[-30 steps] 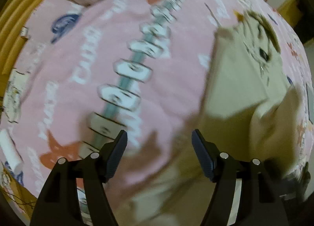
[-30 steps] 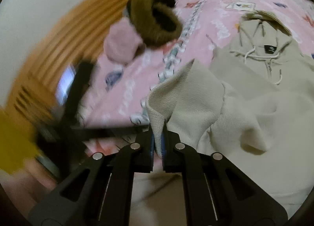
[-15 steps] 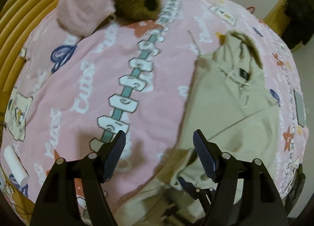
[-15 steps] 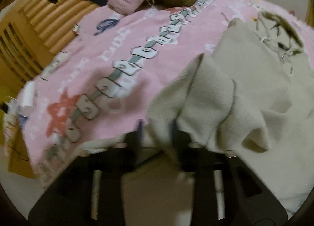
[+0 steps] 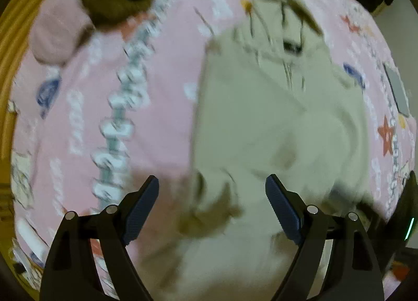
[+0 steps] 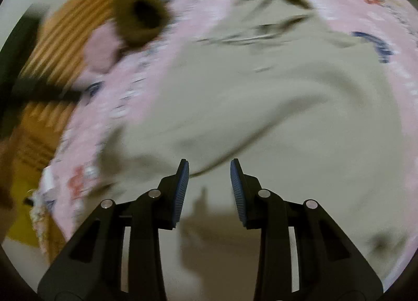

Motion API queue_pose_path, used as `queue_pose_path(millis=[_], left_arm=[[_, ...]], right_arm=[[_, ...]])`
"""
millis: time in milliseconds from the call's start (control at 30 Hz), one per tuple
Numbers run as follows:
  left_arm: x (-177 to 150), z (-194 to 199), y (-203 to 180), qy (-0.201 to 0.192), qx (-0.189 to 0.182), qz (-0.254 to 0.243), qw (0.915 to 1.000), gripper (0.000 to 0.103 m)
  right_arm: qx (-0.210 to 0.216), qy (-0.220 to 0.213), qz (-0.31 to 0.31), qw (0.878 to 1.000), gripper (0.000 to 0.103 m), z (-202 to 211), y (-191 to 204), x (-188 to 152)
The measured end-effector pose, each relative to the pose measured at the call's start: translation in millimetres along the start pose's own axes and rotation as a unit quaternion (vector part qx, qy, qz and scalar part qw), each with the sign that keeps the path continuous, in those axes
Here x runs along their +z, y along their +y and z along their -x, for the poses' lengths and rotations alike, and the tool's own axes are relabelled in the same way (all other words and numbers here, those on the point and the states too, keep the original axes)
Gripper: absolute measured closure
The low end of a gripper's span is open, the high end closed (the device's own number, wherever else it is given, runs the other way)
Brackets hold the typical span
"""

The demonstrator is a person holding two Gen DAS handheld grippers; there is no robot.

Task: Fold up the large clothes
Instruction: 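Release the sleeve with the right tool while the left tool grasps the hoodie side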

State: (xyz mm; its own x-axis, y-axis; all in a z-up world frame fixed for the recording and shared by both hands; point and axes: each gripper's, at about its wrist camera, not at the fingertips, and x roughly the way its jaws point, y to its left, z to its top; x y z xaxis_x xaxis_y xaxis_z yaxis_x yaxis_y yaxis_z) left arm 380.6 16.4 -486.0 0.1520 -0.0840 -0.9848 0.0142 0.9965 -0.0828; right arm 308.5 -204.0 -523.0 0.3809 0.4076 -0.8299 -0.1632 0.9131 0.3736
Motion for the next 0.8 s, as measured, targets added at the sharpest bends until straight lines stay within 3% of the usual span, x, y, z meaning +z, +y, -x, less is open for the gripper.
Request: queue_pose_path(millis=[67,133,200,267,300,367,467,667,800], left_arm=[[-11,-15,-11,0.024,-0.018,0.003,0.9996,0.023],[-20,-32,-22,0.042,0.004,0.001,0.9991,0.024],[-22,-45,-22,0.054,0.012,0.009,0.9984,0.031],[-21,-67,-14,0.087,-0.001,0.032,0.9957,0.054],[-19,-77,-9,0.103,-0.008,0.044,0.9937,0.057],[-17,-91,-2,0.115,-0.008,0.055,0.9918,0.075],[-14,-95,9,0.109,-0.015,0.082,0.9905,0.087],[-21,-70,26,0.063,0.009,0.115,0.9914,0.089],[-47,-34,30,0.03,0.013,0.153,0.9877,0.089]], right_arm=[[-0.015,0.024,-0.011,1.0,0.071,-9,-48,28],[-0.037,0.035,-0.022,0.998,0.07,-14,-78,48],[-0.046,0.031,-0.039,0.998,0.07,-12,-103,64],[-0.055,0.025,-0.033,0.998,0.07,-8,-112,71],[-0.055,0.021,-0.027,0.998,0.07,-5,-113,74],[-0.055,0.018,-0.02,0.998,0.07,-3,-112,74],[-0.054,0.023,-0.018,0.998,0.07,-7,-117,76],[-0.078,0.036,-0.029,0.996,0.07,-19,-129,80],[-0.092,0.032,-0.041,0.994,0.07,-28,-138,96]])
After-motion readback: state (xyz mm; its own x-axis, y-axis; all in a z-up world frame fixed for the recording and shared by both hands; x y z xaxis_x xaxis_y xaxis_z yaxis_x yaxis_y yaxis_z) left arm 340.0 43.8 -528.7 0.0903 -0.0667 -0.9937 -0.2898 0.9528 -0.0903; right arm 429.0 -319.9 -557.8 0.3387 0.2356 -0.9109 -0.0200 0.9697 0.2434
